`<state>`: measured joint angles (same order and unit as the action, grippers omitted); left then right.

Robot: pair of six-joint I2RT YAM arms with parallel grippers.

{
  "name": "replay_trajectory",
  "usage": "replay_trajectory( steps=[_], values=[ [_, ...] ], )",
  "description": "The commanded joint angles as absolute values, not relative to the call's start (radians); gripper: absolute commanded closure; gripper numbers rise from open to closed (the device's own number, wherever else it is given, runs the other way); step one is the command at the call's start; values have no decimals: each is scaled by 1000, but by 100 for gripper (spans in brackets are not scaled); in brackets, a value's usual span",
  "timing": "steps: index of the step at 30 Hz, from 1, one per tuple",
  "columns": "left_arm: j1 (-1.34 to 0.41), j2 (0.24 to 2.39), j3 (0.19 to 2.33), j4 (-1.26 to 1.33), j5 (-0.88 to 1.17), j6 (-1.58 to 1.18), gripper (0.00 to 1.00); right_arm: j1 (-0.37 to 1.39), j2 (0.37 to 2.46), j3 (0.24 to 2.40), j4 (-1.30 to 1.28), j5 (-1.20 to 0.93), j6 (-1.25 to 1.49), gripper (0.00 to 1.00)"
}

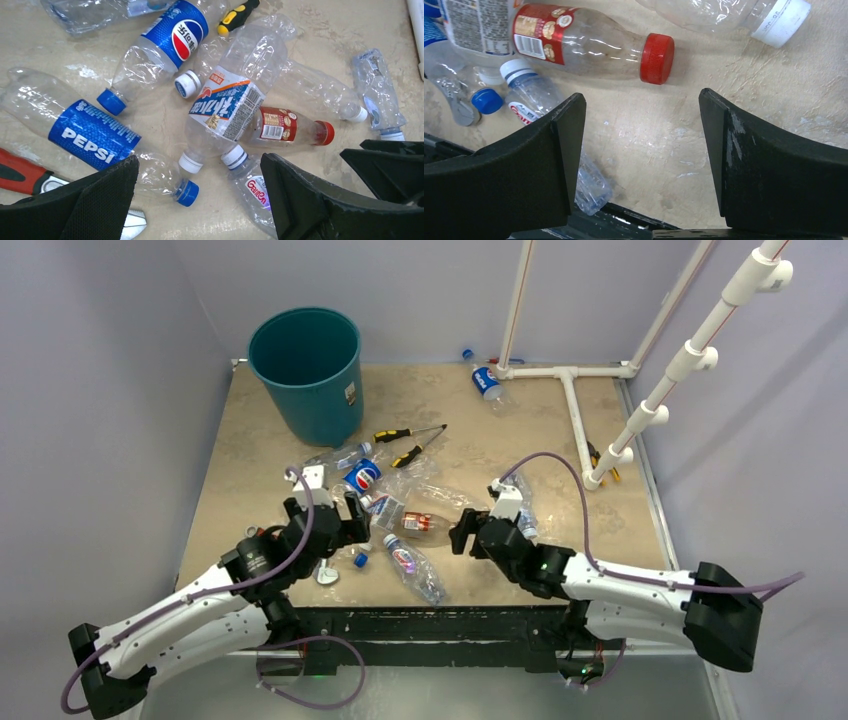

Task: Put the plastic bottles in the bin
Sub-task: Pick up the plastic bottle from the corner of the board.

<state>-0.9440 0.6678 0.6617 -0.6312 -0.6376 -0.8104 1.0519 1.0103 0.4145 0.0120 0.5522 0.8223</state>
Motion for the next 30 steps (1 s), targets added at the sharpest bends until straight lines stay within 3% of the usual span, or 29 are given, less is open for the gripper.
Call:
replay_trajectory(
  steps=[1, 9, 19, 30],
  values=[
    [-946, 663, 639, -553, -575, -842, 8, 1055, 1040, 464, 39, 594, 859, 18],
    [-946, 724, 481, -330, -422, -923, 11, 1052, 1015, 333, 244, 510, 923, 17],
    [-946, 674, 457, -373, -441, -936, 12, 1118, 1085, 398, 222, 222, 744, 12],
    [-946, 650, 483, -408, -436, -945, 12, 1220, 1282, 465, 214, 192, 667, 21]
  ],
)
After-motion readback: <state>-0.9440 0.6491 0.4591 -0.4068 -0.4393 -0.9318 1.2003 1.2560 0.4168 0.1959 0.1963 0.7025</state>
